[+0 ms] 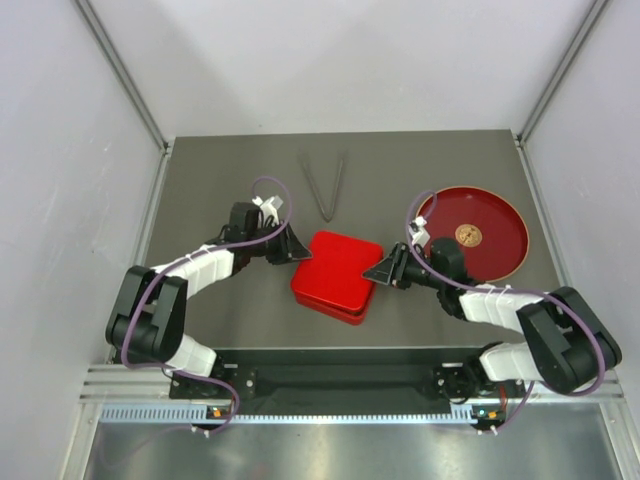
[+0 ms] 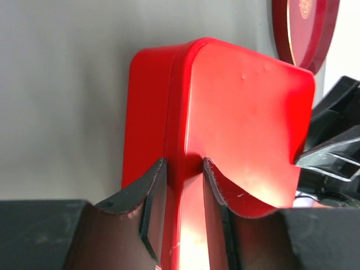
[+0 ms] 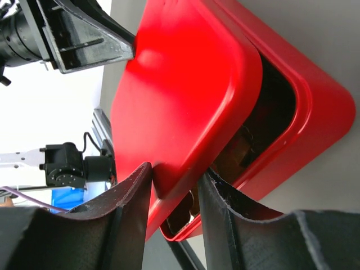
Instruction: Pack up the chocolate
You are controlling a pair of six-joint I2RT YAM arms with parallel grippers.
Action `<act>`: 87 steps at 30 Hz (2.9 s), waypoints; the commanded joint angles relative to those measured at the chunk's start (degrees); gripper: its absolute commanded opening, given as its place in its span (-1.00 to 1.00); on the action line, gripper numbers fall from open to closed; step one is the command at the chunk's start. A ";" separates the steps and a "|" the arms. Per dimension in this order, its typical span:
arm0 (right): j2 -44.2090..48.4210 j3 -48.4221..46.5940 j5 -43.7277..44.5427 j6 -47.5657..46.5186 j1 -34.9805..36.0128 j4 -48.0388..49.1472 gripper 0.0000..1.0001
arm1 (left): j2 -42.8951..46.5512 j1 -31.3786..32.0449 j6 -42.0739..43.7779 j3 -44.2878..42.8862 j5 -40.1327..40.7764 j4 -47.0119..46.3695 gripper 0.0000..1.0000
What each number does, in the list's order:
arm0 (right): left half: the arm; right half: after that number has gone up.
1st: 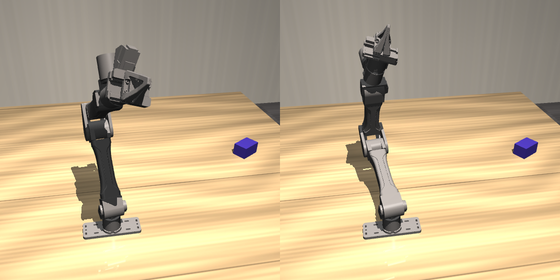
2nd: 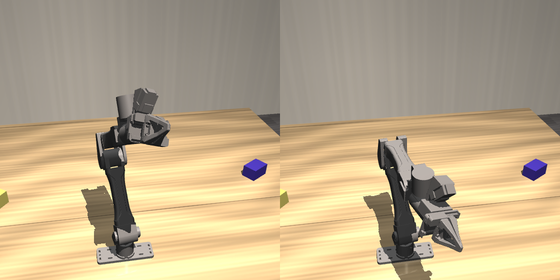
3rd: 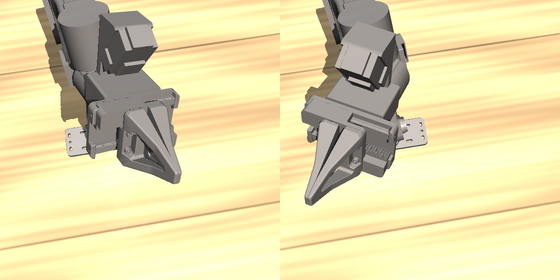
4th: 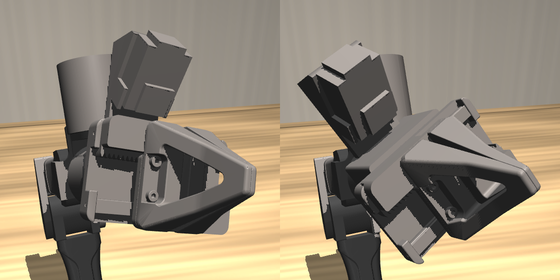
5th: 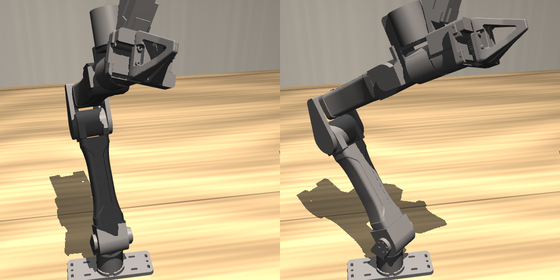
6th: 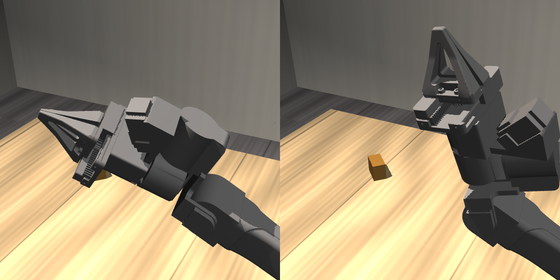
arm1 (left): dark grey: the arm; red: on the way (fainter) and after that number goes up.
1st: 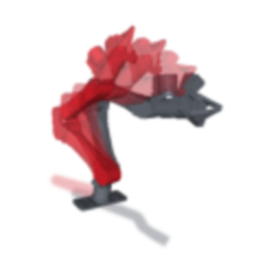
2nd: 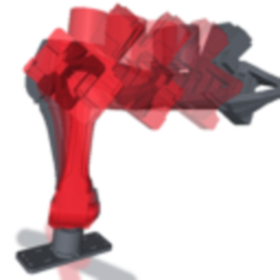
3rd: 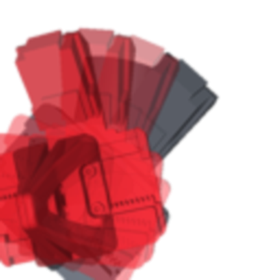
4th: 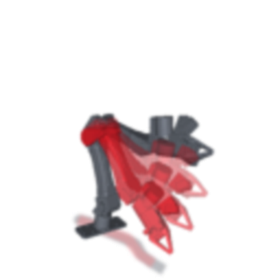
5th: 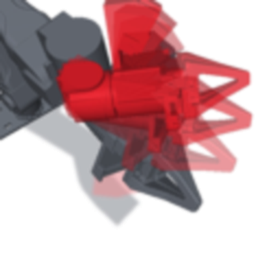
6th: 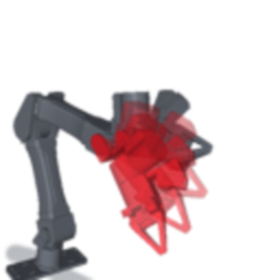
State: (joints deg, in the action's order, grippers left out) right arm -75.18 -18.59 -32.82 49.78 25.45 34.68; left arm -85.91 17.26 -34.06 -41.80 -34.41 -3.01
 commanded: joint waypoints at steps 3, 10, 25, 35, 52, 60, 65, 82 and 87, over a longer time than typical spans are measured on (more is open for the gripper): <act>0.21 -3.03 -0.14 -2.76 -1.72 4.35 -0.24 | -1.01 -0.21 3.83 -1.70 4.70 -0.43 -0.27; 0.91 -2.15 1.00 -2.93 -1.81 4.00 -0.26 | -1.19 -0.21 3.83 -2.06 4.44 -0.25 -0.22; 4.33 -1.54 4.51 -5.04 -2.51 -1.36 -0.36 | 0.74 1.55 3.13 -2.41 2.69 -0.33 -0.16; 10.49 0.65 6.80 -6.10 -2.43 -6.46 -0.40 | 2.41 1.90 3.30 -1.97 2.77 0.46 -0.14; 27.10 0.05 18.40 -7.41 -2.43 -27.81 -0.23 | 4.61 2.08 4.97 -4.17 6.64 4.94 -0.04; 26.84 -4.17 21.83 -8.21 -2.43 -35.37 -0.14 | 1.28 4.18 5.32 -6.10 8.48 5.29 -0.11; 24.73 -4.53 21.39 -7.51 -1.90 -35.47 -0.12 | -1.28 6.03 6.38 -7.59 10.24 5.73 -0.16; 18.14 -3.12 25.61 0.23 5.13 -27.02 -0.10 | -1.46 9.99 7.35 -7.33 12.26 4.67 -0.24; 16.99 -2.68 27.28 2.07 6.54 -25.98 -0.07 | 1.70 9.99 7.43 -10.22 14.28 8.18 -0.15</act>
State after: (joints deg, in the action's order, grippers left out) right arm -57.98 -20.53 -7.97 50.22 30.61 5.08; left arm -87.48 27.07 -27.97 -49.52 -22.52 2.20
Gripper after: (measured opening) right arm 0.458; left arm 0.415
